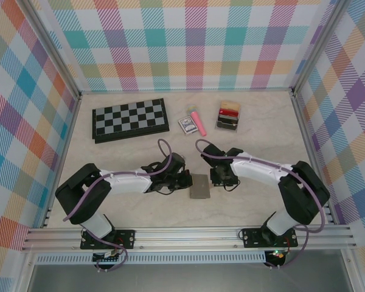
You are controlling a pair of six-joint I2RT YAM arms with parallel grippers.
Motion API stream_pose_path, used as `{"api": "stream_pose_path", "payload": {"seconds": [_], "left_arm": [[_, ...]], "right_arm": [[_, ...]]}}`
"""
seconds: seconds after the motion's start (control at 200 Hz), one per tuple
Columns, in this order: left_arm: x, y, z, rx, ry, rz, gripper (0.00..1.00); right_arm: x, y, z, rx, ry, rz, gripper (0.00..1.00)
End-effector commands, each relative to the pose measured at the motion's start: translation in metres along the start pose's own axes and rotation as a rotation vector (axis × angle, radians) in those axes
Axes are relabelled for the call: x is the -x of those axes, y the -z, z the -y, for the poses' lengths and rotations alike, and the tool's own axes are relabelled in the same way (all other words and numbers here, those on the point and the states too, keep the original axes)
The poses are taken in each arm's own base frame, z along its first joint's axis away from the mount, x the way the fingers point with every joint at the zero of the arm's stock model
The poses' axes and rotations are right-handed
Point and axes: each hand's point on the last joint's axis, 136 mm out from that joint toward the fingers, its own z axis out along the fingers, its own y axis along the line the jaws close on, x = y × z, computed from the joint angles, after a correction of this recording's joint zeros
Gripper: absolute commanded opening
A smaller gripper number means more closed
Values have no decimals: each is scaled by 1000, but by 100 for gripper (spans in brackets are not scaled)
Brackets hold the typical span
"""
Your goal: Put the credit cards into the card holder
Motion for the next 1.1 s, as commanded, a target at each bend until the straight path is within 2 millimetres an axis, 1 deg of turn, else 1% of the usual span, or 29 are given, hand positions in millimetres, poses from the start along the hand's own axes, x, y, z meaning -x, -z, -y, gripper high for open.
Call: {"api": "stream_pose_path", "payload": {"seconds": [0.0, 0.115, 0.23, 0.285, 0.445, 0.475, 0.545, 0.625, 0.79, 0.875, 0.95, 1.035, 1.095], "left_arm": [[-1, -2, -5, 40, -26, -12, 5], [0, -2, -4, 36, -27, -13, 5], [0, -1, -3, 30, -27, -12, 5], [0, -1, -3, 30, -25, -11, 5], [0, -1, -3, 29, -24, -12, 5], [-1, 0, -3, 30, -24, -13, 5], [-1, 0, -4, 33, -26, -13, 5], [-1, -1, -5, 36, -28, -13, 5], [-2, -3, -5, 38, -36, -22, 6], [-2, -4, -7, 45, -41, -24, 6], [-1, -3, -9, 53, -40, -19, 6], [1, -2, -16, 77, -31, -13, 8], [3, -2, -19, 87, -23, -11, 11]], "right_arm": [[7, 19, -10, 75, -3, 22, 30], [8, 21, -24, 152, 22, 26, 34], [5, 17, -36, 189, 51, -13, 38], [3, 13, -38, 192, 62, -32, 39], [-6, 1, -26, 134, 60, -56, 40], [-7, -2, -23, 118, 63, -57, 42], [-9, -9, -11, 45, 55, -60, 40], [-8, -18, -3, 12, 47, -55, 39], [-8, -36, -8, -2, 46, -84, 37], [-10, -40, -4, -26, 39, -97, 35], [-15, -42, 5, -71, 28, -106, 35], [-20, -45, 14, -113, 36, -128, 35], [-24, -45, 14, -118, 42, -147, 35]]}}
